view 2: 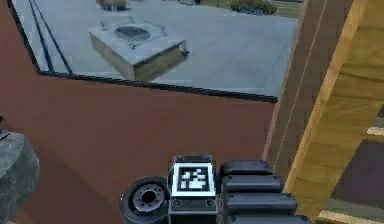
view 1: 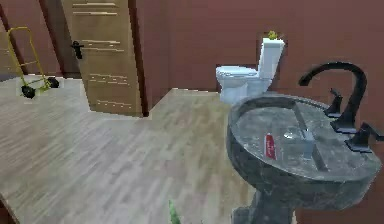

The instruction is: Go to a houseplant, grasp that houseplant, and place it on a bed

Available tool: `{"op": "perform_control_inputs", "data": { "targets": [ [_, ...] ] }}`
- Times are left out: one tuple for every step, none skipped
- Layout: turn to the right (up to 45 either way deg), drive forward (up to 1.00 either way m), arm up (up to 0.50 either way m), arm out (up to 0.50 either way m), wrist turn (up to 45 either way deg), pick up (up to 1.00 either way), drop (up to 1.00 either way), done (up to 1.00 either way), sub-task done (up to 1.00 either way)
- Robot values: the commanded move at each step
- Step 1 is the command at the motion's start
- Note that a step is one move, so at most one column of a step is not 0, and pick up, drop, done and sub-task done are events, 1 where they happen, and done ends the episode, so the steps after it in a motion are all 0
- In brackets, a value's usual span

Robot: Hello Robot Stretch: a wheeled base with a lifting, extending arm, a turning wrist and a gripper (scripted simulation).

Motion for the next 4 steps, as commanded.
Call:
{"op": "perform_control_inputs", "data": {
  "targets": [
    [-33.0, 0.0, 0.0, 0.0, 0.0, 0.0, 0.0, 0.0, 0.0],
    [0.0, 1.0, 0.0, 0.0, 0.0, 0.0, 0.0, 0.0, 0.0],
    [-3.0, 0.0, 0.0, 0.0, 0.0, 0.0, 0.0, 0.0, 0.0],
    [45.0, 0.0, 0.0, 0.0, 0.0, 0.0, 0.0, 0.0, 0.0]
  ]
}}
